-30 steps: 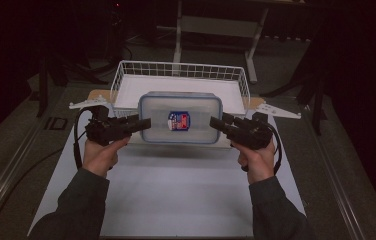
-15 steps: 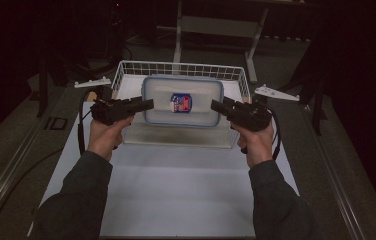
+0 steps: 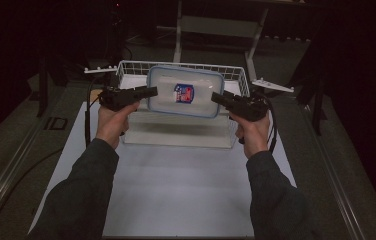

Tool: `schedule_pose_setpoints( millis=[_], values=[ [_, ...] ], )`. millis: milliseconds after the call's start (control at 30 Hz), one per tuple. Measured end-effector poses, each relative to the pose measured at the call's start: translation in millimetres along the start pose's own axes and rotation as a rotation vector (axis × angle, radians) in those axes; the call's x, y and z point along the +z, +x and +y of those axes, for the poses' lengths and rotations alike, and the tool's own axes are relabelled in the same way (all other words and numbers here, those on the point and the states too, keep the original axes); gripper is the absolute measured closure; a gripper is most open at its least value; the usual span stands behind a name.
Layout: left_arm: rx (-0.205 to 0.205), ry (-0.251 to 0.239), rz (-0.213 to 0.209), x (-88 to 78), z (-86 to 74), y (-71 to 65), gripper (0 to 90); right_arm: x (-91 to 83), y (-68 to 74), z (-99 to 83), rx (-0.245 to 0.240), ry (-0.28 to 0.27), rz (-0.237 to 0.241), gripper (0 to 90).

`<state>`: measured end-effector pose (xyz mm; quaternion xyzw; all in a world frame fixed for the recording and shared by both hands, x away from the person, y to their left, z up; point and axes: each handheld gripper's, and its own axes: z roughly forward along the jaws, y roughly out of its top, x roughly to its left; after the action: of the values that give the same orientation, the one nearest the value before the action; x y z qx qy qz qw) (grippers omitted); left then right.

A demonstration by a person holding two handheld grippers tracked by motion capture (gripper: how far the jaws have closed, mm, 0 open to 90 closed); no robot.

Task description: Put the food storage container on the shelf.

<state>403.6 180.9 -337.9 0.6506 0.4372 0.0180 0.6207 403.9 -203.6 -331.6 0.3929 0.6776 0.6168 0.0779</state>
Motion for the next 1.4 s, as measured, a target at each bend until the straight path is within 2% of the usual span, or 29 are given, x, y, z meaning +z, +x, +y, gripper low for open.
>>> schedule_pose_setpoints(
  millis=[100, 200, 233, 333, 467, 567, 800, 867, 900, 933, 967, 1033, 1167, 1200, 1300, 1333, 1400],
  values=[
    [-0.029, -0.010, -0.004, 3.7, 0.4, 5.5, 49.5, 2.7, -2.3, 3.1, 0.007, 0.003, -0.009, 50.5],
    [-0.037, -0.015, -0.003, 4.2, 0.4, 6.3, 49.6, 4.2, -3.3, 4.4, 0.019, 0.004, -0.008, 50.5],
    [-0.061, -0.025, -0.001, 6.0, 1.3, 8.2, 49.6, 5.9, -4.9, 5.3, 0.026, 0.001, -0.011, 50.3],
    [-0.078, -0.028, 0.001, 7.5, 2.6, 10.4, 49.3, 7.9, -6.5, 5.9, 0.044, -0.006, -0.014, 49.9],
    [-0.086, -0.037, -0.001, 9.0, 3.2, 12.2, 48.8, 9.9, -6.7, 5.7, 0.051, -0.020, -0.027, 49.3],
    [-0.062, -0.028, 0.033, 13.3, 2.1, 10.1, 46.3, 11.5, -6.6, 5.3, 0.043, -0.020, -0.041, 48.4],
    [-0.089, -0.035, 0.033, 16.3, 1.7, 14.4, 45.0, 14.6, -9.3, 2.5, 0.066, -0.027, -0.051, 48.4],
    [-0.111, -0.030, 0.031, 17.8, 1.1, 15.7, 43.7, 16.7, -9.5, 1.4, 0.055, -0.008, -0.075, 50.6],
    [-0.122, -0.023, 0.029, 19.1, 0.7, 17.2, 42.4, 19.5, -9.7, 0.0, 0.048, 0.019, -0.079, 45.0],
    [-0.137, -0.034, 0.023, 20.1, -0.1, 19.6, 41.1, 22.3, -9.7, -1.6, 0.047, 0.032, -0.078, 43.2],
    [-0.148, -0.039, 0.020, 20.6, -0.3, 21.0, 41.2, 24.1, -10.3, -3.3, 0.074, 0.011, -0.077, 43.1],
    [-0.176, -0.045, 0.021, 22.0, 0.3, 23.1, 41.1, 26.0, -12.1, -4.2, 0.096, -0.007, -0.074, 43.0],
    [-0.206, -0.059, 0.024, 24.6, 0.6, 25.8, 40.6, 28.2, -12.1, -3.3, 0.108, -0.019, -0.086, 41.8],
    [-0.203, -0.063, 0.035, 24.5, 0.5, 25.2, 40.1, 28.8, -11.5, -3.1, 0.103, -0.022, -0.091, 41.3],
    [-0.149, -0.094, 0.088, 21.2, 1.7, 18.1, 44.3, 27.9, -11.0, -2.6, 0.089, -0.035, -0.104, 37.8],
    [-0.145, -0.103, 0.081, 19.6, 2.2, 17.1, 43.9, 25.6, -10.2, -2.2, 0.080, -0.045, -0.121, 37.6],
    [-0.136, -0.110, 0.091, 16.4, 3.2, 16.0, 43.6, 22.9, -9.9, -2.0, 0.054, -0.034, -0.145, 37.7]
  ],
)
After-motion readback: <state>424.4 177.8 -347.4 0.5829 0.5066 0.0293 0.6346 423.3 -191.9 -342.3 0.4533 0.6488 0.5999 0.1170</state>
